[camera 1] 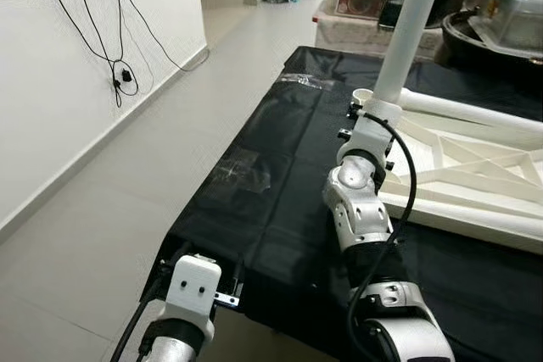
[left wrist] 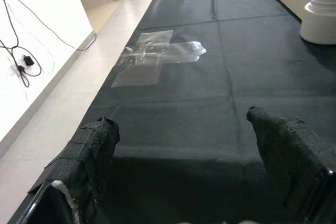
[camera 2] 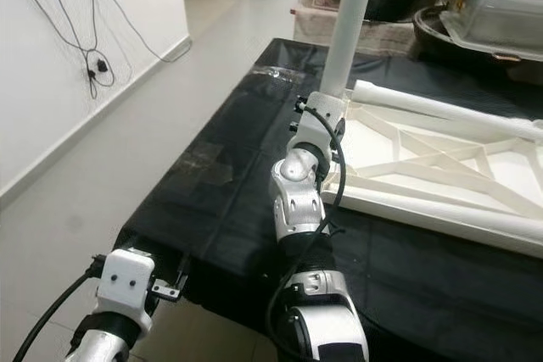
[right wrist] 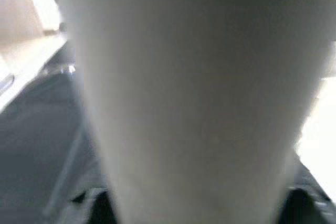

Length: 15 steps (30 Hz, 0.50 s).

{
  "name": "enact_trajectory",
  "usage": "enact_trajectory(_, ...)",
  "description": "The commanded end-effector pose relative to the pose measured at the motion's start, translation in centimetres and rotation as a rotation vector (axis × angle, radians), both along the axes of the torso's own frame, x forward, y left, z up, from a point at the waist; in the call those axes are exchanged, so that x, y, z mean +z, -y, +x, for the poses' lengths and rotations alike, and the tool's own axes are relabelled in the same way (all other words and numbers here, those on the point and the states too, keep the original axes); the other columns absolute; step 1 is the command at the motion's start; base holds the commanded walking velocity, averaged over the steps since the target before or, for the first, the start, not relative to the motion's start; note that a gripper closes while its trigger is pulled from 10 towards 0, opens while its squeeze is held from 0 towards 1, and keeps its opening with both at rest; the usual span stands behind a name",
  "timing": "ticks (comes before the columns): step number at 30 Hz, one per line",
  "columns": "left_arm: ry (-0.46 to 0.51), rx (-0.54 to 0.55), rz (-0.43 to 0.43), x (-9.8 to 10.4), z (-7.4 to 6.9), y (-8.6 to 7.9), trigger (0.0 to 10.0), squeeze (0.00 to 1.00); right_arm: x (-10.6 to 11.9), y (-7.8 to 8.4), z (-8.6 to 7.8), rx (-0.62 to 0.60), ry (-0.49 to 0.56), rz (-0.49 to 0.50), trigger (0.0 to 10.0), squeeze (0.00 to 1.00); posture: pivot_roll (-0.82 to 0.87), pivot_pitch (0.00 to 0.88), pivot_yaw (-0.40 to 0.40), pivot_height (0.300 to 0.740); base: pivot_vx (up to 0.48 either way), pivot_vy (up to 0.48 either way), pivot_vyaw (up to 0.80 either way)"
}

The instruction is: Building children table

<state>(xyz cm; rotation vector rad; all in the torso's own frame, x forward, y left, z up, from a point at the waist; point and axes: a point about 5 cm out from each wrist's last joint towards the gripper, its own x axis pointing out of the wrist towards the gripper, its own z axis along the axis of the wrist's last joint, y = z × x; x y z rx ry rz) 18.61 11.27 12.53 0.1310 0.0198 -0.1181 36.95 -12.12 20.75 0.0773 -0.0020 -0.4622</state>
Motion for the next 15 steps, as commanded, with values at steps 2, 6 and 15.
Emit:
enact_trajectory(2,-0.018,-0.006,0.006,-0.4,-0.1,0.0,10.0,0.0,-2.7,-0.5,-0.8,0.027,-0.089,0.045,10.0,1.0,0.07,0.092,0.002,0.74,0.0,0.0,0.0)
enact_trajectory(6,-0.018,-0.005,0.007,-0.4,0.0,-0.1,10.0,0.0,-2.7,-0.3,-0.9,0.022,-0.078,0.029,10.0,1.0,0.07,0.092,0.005,0.74,0.0,0.0,0.0)
enact_trajectory(15,-0.019,-0.006,0.008,-0.5,0.0,-0.1,10.0,0.0,-1.5,-0.3,-0.5,0.174,0.045,0.032,10.0,0.0,0.07,0.093,0.008,0.74,0.0,0.0,0.0)
